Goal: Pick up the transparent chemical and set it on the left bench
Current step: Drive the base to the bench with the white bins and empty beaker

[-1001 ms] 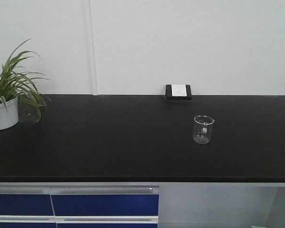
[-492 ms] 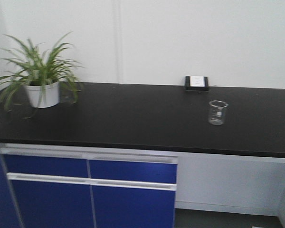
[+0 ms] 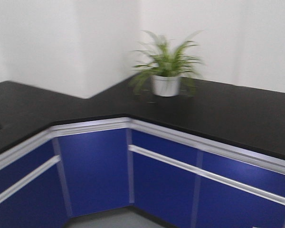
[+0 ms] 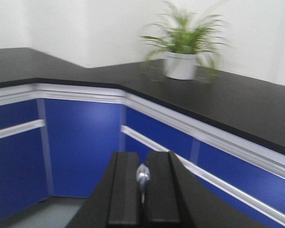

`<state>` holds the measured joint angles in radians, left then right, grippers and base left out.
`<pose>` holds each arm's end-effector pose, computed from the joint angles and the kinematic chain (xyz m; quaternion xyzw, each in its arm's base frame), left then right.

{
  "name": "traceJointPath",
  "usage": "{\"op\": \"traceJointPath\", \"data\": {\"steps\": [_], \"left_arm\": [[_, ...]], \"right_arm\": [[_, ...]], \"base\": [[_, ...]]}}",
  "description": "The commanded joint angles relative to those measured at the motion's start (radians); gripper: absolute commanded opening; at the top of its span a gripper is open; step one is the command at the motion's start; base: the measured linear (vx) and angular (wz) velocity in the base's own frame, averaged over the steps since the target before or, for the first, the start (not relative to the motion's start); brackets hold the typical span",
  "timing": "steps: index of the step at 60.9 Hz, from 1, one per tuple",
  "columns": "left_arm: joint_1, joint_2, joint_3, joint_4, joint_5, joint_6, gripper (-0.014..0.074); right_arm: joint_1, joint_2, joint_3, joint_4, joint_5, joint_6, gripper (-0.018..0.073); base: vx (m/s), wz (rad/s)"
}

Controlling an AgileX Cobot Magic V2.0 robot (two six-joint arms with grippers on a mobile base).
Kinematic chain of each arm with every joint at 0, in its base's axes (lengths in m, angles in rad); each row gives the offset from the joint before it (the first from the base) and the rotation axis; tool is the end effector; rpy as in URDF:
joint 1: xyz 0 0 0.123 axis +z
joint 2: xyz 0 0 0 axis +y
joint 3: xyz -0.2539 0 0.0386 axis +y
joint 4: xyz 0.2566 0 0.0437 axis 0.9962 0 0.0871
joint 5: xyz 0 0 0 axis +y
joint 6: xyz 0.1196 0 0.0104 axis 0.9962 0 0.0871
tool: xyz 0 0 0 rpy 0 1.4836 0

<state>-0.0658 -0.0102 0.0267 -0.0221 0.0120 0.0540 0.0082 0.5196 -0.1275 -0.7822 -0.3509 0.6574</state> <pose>0.1226 -0.0081 0.2055 0.0336 0.6852 -0.0124 0.7274 0.1687 0.0304 0.2189 -0.1205 0.7142 0.0593 0.6869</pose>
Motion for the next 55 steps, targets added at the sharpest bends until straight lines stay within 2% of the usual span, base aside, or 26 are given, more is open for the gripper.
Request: {"op": "traceJointPath", "data": {"steps": [1,26,55], "left_arm": [[-0.002,-0.019,0.016,-0.001,-0.078,-0.008,-0.0003],[-0.002,-0.019,0.016,-0.001,-0.078,-0.008,-0.0003],[-0.002,-0.019,0.016,-0.001,-0.078,-0.008,-0.0003]], "right_arm": [[0.0,0.001,-0.029,0.017,-0.061,-0.001,-0.0007],[0.0,0.001,-0.029,0.017,-0.061,-0.001,-0.0007],[0.0,0.001,-0.029,0.017,-0.057,-0.001,-0.0007]], "base": [[-0.11,1.1],[-0.06,1.0],[0.04,0.62]]}}
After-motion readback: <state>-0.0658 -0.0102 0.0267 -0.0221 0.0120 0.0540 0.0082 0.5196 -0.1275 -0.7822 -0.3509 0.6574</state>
